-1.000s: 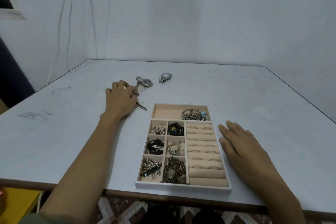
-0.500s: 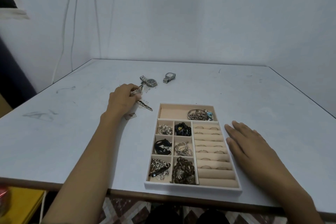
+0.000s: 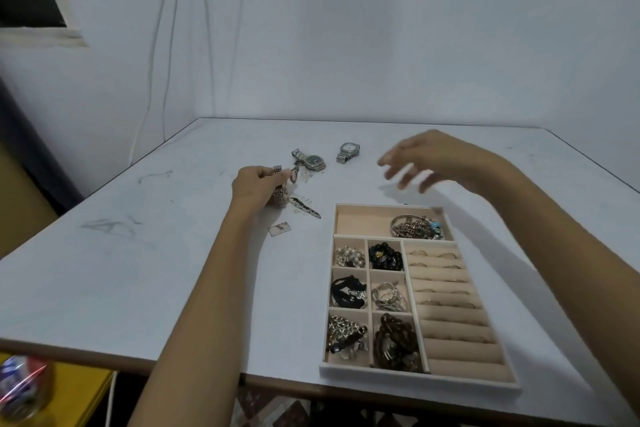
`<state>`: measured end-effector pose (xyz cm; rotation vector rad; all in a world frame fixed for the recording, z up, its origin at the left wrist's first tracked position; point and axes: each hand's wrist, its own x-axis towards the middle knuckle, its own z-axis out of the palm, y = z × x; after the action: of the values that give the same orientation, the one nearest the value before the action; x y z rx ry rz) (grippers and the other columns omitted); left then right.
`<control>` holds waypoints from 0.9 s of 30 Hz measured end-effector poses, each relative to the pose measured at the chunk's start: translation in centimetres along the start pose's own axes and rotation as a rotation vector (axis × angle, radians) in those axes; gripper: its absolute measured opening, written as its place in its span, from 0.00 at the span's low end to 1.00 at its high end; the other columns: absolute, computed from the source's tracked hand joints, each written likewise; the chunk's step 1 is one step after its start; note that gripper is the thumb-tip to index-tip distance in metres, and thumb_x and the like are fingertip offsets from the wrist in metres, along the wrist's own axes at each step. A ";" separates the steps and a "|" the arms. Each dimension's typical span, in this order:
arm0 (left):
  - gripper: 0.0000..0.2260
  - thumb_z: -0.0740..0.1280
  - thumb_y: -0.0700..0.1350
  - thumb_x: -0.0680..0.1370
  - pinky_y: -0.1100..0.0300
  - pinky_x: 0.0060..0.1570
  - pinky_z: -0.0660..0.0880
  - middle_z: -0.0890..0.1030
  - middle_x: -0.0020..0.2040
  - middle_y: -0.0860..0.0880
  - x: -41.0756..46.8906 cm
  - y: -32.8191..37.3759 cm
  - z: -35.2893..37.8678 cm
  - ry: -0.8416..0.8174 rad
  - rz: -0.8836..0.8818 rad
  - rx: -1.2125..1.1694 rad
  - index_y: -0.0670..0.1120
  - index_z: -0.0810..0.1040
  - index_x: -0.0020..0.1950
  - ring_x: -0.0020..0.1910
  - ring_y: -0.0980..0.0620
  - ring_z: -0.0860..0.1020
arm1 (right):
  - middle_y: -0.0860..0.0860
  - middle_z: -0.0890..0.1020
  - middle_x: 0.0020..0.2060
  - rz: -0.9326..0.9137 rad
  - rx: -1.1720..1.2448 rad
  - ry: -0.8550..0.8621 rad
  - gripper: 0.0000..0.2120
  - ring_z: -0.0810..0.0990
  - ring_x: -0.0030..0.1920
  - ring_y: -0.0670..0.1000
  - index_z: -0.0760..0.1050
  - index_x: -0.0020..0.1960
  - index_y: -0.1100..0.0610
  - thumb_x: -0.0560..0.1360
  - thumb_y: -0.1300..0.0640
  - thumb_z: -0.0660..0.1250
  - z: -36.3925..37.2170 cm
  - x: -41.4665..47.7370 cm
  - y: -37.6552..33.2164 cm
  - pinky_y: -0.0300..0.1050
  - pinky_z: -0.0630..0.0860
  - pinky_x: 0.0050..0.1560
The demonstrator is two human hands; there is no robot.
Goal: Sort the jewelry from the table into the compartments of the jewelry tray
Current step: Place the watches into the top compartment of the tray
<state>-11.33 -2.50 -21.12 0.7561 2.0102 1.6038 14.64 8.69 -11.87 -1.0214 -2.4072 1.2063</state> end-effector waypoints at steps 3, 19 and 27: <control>0.24 0.77 0.60 0.54 0.45 0.53 0.79 0.84 0.44 0.42 0.7 -0.6 0.1 -0.002 -0.017 0.037 0.45 0.82 0.42 0.47 0.41 0.83 | 0.55 0.83 0.48 0.070 0.239 -0.069 0.13 0.81 0.40 0.53 0.78 0.59 0.62 0.77 0.56 0.65 2.6 5.0 -2.0 0.42 0.76 0.37; 0.09 0.73 0.49 0.73 0.65 0.33 0.79 0.82 0.36 0.48 -0.7 0.8 0.4 -0.011 0.057 0.080 0.45 0.78 0.45 0.26 0.57 0.80 | 0.53 0.73 0.37 0.044 -0.441 0.141 0.17 0.73 0.45 0.57 0.61 0.34 0.56 0.75 0.56 0.67 11.2 16.0 -2.9 0.46 0.68 0.42; 0.09 0.68 0.54 0.59 0.43 0.50 0.79 0.83 0.43 0.42 0.4 0.2 0.1 -0.001 -0.053 0.016 0.52 0.81 0.35 0.47 0.39 0.82 | 0.55 0.71 0.30 0.138 -0.155 0.056 0.13 0.73 0.33 0.54 0.67 0.33 0.60 0.69 0.66 0.70 10.6 15.7 -3.2 0.41 0.66 0.29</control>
<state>-11.55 -2.08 -20.96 0.7041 2.0278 1.5584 -3.57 11.91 -17.10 -1.2690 -2.4518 1.0309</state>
